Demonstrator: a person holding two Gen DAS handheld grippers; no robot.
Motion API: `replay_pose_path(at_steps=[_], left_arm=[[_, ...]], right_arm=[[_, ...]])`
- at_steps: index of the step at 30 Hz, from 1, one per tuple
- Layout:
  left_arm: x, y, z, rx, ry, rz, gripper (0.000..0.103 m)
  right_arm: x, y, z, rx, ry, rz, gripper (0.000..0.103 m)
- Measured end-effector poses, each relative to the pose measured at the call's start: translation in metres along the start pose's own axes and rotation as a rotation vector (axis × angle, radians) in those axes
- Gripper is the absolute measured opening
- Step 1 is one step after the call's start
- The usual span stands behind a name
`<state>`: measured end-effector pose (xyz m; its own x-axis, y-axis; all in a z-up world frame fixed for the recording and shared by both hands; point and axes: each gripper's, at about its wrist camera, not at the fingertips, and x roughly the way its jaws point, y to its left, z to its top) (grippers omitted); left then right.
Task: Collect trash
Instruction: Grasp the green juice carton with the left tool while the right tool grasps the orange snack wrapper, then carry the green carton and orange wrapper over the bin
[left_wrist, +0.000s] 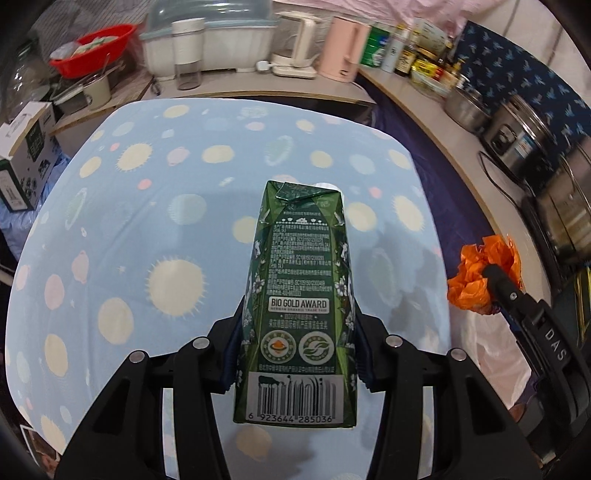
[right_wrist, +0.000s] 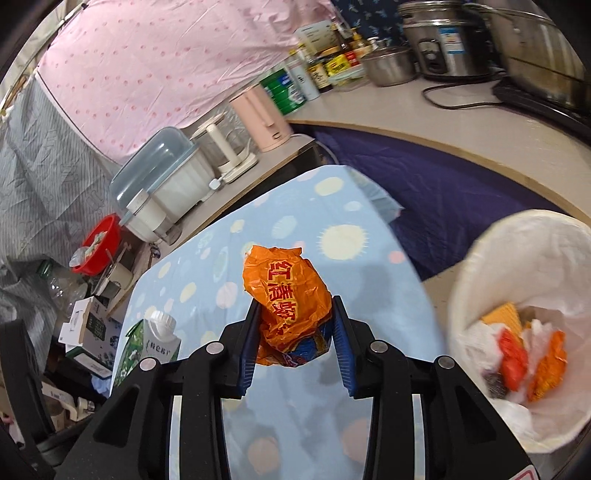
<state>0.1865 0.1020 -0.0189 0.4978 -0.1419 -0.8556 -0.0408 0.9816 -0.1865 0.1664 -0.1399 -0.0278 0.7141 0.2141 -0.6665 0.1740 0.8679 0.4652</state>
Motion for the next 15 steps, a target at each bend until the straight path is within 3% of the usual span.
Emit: replay_pose_path(at_steps=[15], left_arm=[[-0.012, -0.112, -0.047, 0.206, 0.008, -0.047, 0.046]], right_arm=[[-0.089, -0.107, -0.015, 0.111, -0.11, -0.125, 0.035]])
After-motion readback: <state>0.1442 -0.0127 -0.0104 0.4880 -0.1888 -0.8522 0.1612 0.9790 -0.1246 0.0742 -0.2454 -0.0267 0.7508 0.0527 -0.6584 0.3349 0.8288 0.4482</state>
